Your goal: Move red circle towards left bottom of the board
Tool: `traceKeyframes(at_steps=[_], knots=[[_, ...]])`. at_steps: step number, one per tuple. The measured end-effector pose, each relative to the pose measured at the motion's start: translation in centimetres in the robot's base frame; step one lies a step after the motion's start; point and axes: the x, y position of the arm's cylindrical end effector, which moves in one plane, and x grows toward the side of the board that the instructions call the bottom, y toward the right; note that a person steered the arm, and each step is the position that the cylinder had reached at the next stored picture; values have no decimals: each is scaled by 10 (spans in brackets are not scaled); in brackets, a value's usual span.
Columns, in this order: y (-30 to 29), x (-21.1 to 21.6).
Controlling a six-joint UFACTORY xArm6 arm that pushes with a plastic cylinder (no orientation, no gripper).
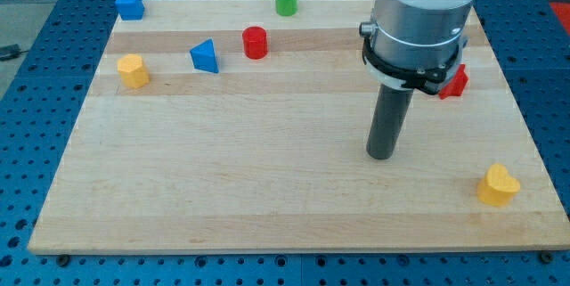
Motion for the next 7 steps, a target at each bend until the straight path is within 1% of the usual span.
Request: traceKeyframes(at_steps=[1, 3, 5, 6, 7], knots=[[-6, -3], [-14, -87], [-39, -181], [-64, -216], [-107, -235]])
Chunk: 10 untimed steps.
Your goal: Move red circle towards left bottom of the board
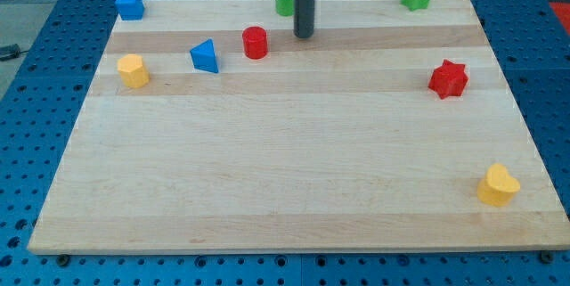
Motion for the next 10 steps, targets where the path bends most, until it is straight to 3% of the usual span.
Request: traceKeyframes(at_steps=[2, 4, 5, 7, 10], knots=[[-64, 0], [-90, 41], [-75, 63], [-19, 58], [-1, 75]])
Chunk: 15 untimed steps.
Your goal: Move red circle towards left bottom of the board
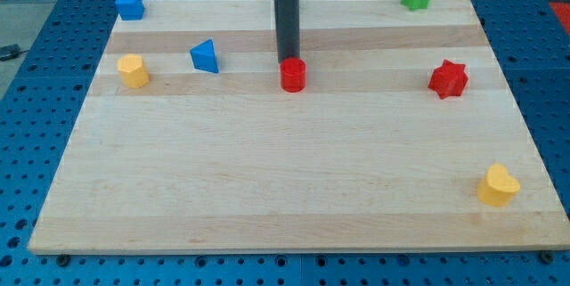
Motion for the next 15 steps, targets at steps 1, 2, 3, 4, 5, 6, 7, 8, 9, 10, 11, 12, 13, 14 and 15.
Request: traceKeyframes(at_steps=[1, 2, 3, 4, 5, 6, 7, 8, 9, 10, 11, 12, 13, 14, 15], knots=[[7, 14], [11, 27], [33, 36], [38, 48], [32, 65], [7, 66], [-26, 71], [-49, 91], [-53, 116], [-37, 124], [-8, 134], [6, 161], [8, 182], [2, 201], [-14, 210]])
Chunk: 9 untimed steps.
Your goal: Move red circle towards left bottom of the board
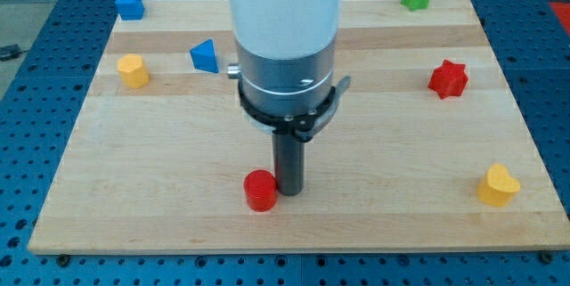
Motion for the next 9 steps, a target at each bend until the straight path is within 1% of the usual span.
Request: traceKeyframes(at_steps=[2, 3, 4, 5, 7, 8, 9], knots=[[-56, 13], [-61, 30], [-35, 62], [-40, 61], [-83, 36], [-122, 38], [-138, 37]])
